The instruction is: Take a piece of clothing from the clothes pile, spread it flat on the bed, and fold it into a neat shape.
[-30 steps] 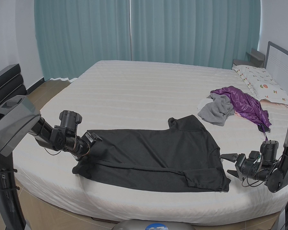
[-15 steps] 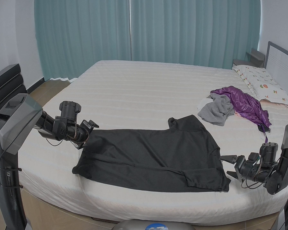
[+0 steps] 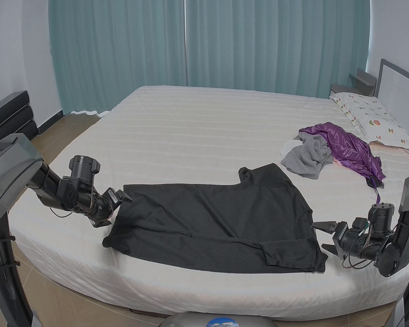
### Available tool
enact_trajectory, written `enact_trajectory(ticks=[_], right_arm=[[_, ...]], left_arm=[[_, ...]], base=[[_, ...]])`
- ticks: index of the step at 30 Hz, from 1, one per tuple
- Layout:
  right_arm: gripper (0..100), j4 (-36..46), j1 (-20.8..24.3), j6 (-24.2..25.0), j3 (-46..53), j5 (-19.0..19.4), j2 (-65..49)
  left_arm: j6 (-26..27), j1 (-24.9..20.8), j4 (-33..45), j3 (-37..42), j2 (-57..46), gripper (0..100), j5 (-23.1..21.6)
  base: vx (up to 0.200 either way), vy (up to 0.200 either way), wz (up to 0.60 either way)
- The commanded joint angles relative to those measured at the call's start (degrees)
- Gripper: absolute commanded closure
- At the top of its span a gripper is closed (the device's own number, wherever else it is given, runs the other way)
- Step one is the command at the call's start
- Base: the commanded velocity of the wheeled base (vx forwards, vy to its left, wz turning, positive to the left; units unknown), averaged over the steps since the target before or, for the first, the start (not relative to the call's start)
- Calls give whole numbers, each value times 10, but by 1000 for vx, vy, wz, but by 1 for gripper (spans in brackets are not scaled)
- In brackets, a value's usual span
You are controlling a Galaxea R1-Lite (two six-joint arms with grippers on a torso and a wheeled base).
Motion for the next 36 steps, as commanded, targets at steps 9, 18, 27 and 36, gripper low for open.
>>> enact_trajectory(ticks=[9,18,27,36], right_arm=[[0,0,1,0,0,0,5],[0,0,1,-1,-3,-3,4],[0,-5,3,-16,-23,-18,-1],[0,0,19,-57,-75,-18,40]], left_arm=[[4,-4,10,-40,48,0,4],[4,1,128,-126,68,100,9],[1,21,139,-113,9,100,9],[5,24,141,-54,-43,100,4]], base=[[0,0,0],[0,0,0],[0,0,0],[0,0,0]])
